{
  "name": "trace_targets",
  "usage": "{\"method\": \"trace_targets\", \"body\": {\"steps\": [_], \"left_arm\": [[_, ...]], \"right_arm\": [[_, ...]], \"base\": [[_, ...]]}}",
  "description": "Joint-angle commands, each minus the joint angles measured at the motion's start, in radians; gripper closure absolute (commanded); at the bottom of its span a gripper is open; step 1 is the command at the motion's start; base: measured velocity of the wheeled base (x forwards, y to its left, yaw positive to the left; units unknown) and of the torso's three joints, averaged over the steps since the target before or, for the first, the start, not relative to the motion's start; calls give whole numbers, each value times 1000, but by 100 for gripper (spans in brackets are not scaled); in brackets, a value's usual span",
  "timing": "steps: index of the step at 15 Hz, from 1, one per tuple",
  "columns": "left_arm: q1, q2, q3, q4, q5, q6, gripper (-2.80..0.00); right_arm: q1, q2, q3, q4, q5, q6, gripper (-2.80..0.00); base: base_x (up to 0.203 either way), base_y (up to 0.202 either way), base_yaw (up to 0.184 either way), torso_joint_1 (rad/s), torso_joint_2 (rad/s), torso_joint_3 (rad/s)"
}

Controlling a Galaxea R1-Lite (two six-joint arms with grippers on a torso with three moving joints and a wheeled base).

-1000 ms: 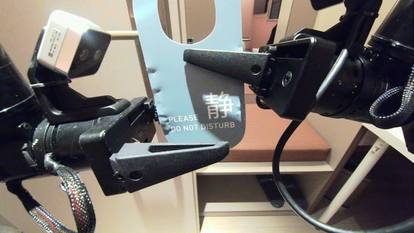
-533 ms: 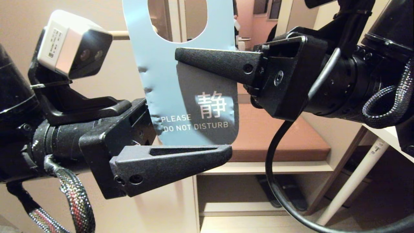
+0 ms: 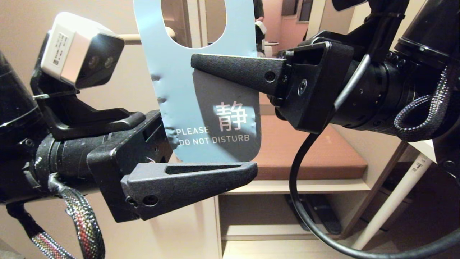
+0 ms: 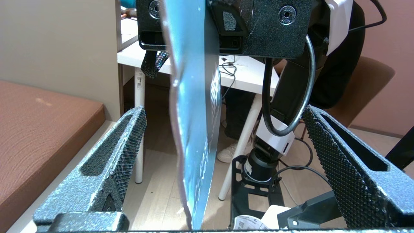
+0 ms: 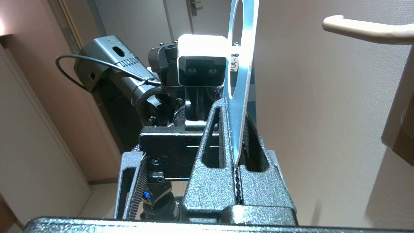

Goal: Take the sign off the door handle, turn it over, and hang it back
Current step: Hand it to the other hand

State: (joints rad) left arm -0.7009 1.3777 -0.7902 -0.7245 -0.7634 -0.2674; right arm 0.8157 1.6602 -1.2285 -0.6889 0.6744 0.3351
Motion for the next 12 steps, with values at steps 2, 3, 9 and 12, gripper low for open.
{"method": "trace_targets", "body": {"steps": [2,3,9,12], "left_arm": [[0,0,1,-19,-4,-3,-280],[0,4,8,-45,-4,-3,0],[0,-2,14,-72,-4,-72,0],[0,-3,14,-72,-4,-72,0]], "right_arm": [[0,1,1,-4,5,1,0],[0,3,3,-4,5,0,0],[0,7,3,-4,5,0,0],[0,15,1,-4,5,1,0]], "base": [[0,0,0,0,0,0],[0,0,0,0,0,0],[0,0,0,0,0,0],[0,0,0,0,0,0]]}}
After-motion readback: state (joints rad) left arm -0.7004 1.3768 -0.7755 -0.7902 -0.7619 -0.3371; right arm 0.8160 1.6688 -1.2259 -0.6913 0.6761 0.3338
